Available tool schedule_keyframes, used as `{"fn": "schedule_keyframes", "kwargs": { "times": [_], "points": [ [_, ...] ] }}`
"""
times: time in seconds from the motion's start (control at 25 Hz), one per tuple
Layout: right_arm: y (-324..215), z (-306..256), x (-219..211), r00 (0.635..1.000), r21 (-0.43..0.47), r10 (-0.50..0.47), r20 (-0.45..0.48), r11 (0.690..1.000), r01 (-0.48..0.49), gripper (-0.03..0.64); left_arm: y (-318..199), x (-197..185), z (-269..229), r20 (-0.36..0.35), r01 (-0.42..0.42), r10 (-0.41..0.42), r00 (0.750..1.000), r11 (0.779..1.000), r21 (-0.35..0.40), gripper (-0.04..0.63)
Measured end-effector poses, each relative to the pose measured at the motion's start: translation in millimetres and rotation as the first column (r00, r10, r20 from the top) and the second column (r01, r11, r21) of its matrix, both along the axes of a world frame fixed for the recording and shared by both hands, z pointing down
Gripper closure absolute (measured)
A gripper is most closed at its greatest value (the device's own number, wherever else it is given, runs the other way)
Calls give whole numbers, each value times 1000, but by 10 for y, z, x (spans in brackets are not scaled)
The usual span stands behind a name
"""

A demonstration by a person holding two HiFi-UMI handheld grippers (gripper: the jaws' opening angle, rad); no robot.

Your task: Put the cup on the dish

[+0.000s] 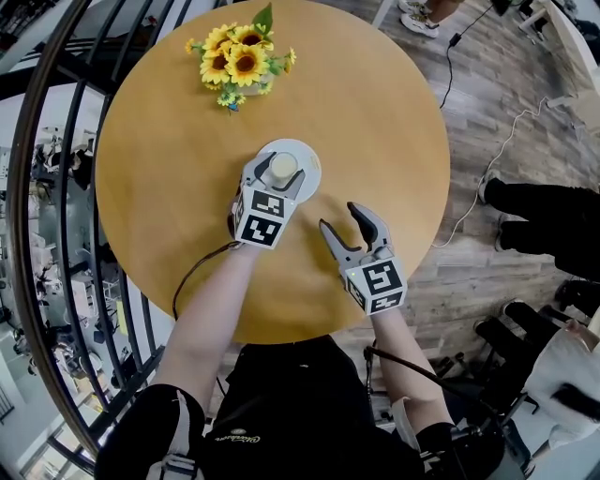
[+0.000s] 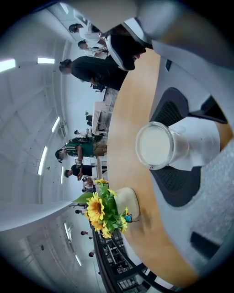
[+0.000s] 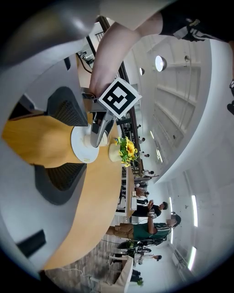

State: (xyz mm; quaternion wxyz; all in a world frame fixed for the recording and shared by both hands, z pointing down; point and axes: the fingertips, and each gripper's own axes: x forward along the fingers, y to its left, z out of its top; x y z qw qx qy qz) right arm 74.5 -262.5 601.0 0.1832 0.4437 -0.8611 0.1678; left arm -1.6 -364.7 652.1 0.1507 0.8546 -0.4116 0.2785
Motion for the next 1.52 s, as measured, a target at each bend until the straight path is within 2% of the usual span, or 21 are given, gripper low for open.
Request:
{"fn": "schedule_keyframes", "kwargs": {
  "times": [0.64,0.88,1.52],
  "points": [
    [68,52,-12,1000,-12,-1,-3,1000,1,368,2,-1,5,-12,8,-7,1000,1000,29,324],
    [97,88,-2,1000,-22,1,-1,1000,-1,368,16,-20,-31,-45,22,-21,999,999,40,250],
    [122,23,-47,1000,-11,-3,-1,1000,3,368,111,-24,-136,-63,17,-15,998,1000,21,250]
  ]
}}
